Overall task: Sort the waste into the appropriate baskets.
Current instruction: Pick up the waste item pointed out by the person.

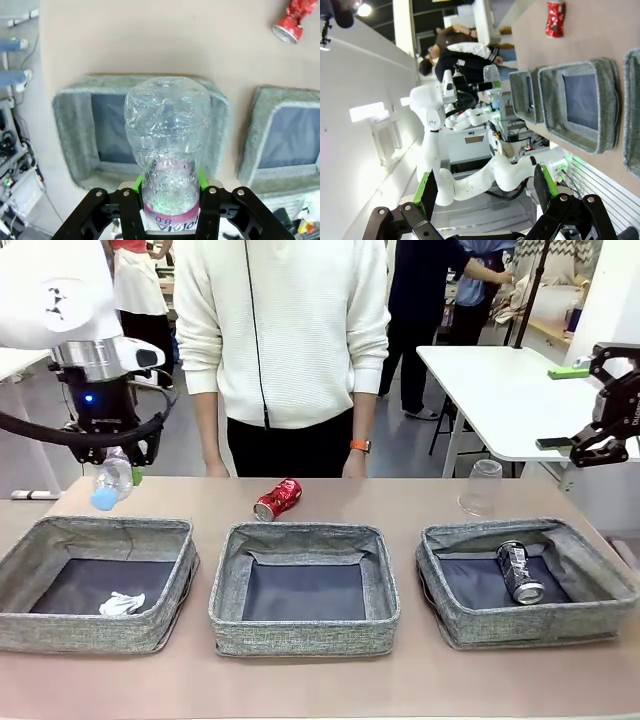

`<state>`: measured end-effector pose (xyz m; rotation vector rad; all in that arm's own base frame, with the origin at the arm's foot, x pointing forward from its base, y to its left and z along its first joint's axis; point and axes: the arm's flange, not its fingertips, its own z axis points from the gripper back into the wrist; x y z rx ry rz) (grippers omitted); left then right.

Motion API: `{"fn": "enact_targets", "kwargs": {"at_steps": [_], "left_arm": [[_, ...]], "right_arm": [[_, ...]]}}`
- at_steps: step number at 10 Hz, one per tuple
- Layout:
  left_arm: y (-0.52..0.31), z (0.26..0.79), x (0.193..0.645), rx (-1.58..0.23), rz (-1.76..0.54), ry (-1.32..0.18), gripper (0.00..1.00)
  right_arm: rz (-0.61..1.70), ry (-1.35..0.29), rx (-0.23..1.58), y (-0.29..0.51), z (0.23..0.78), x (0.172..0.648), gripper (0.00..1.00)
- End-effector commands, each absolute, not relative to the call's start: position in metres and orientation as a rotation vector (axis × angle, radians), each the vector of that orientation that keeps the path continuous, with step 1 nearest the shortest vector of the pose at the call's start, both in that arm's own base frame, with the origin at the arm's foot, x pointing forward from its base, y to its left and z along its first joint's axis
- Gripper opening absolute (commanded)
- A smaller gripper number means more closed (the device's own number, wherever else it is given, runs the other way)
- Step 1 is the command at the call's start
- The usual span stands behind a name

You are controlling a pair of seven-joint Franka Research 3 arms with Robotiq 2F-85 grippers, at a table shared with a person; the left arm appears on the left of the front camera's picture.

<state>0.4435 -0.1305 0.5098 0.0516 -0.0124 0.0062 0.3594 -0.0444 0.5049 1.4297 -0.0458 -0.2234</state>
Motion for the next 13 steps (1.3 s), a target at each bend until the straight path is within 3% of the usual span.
{"fn": "enact_targets", "kwargs": {"at_steps": [1,3,4,5,6,7,13], "left_arm": [[-0.188,0.561,0.413,0.045,0.037,-0.063,0.36],[-0.252,0.617,0.394,0.021,0.055,-0.057,0.36],[-0.282,0.637,0.384,0.018,0.049,0.036,0.36],[-0.306,0.655,0.372,0.005,-0.069,0.079,0.36],[-0.329,0.674,0.363,0.002,-0.008,0.066,0.36],[-0.344,0.688,0.357,-0.018,-0.092,0.131,0.36],[-0.365,0.758,0.393,-0.140,-0.136,0.366,0.36]], "right_arm": [[-0.216,-0.051,1.422,-0.045,0.505,0.358,1.00],[-0.216,-0.051,1.422,-0.045,0.505,0.358,1.00],[-0.216,-0.051,1.422,-0.045,0.505,0.358,1.00],[-0.216,-0.051,1.422,-0.045,0.505,0.358,1.00],[-0.216,-0.051,1.422,-0.045,0.505,0.358,1.00],[-0.216,-0.051,1.422,-0.045,0.505,0.358,1.00],[-0.216,-0.051,1.422,-0.045,0.505,0.358,1.00]]}}
